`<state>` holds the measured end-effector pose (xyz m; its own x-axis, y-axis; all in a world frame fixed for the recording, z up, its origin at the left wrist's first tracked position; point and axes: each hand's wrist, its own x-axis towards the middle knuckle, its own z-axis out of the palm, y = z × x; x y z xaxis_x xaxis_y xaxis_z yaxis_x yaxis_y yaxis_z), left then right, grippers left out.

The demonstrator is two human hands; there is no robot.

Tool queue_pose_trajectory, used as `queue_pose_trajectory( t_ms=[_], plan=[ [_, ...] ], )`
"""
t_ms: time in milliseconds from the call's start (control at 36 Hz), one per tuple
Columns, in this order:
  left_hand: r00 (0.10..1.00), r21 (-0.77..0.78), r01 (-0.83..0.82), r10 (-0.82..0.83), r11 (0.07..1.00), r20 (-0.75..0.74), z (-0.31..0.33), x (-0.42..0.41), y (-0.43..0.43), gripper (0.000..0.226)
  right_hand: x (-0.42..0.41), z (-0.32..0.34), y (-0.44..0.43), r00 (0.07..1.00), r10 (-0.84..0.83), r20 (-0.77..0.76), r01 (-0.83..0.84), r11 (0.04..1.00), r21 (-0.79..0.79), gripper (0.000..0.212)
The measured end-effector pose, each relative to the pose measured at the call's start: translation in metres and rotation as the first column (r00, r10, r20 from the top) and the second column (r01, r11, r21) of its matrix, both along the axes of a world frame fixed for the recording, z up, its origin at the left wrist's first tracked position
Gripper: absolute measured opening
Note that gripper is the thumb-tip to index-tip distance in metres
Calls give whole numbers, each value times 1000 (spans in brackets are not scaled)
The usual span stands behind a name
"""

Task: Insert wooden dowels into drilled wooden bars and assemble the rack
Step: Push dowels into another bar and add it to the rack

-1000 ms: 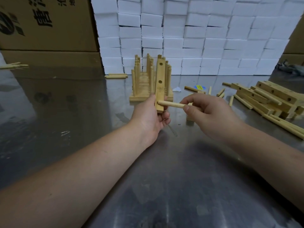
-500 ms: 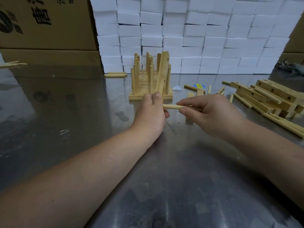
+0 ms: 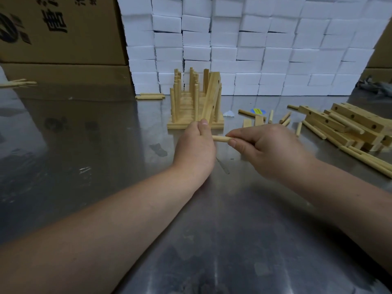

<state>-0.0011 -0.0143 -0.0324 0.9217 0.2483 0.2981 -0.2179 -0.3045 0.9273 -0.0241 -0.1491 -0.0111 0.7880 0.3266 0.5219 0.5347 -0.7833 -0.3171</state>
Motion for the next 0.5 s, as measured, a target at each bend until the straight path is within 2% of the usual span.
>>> queue_pose_trajectory(
  t_ms=[111,194,278,500],
  plan=[
    [999,9,15,-15,1000,39,0,-3,-1,34,2,-1,0,986,20,-163,1,991,132,20],
    [998,48,36,-38,998,47,0,-3,-1,34,2,0,1,981,40,-190,-4,982,189,13],
    [997,97,37,-43,995,62,0,-4,-1,34,2,2,1,973,68,-223,-3,960,279,24],
    [998,176,29,-38,984,47,0,-6,-2,33,3,3,2,963,17,-270,75,942,327,29]
  ],
)
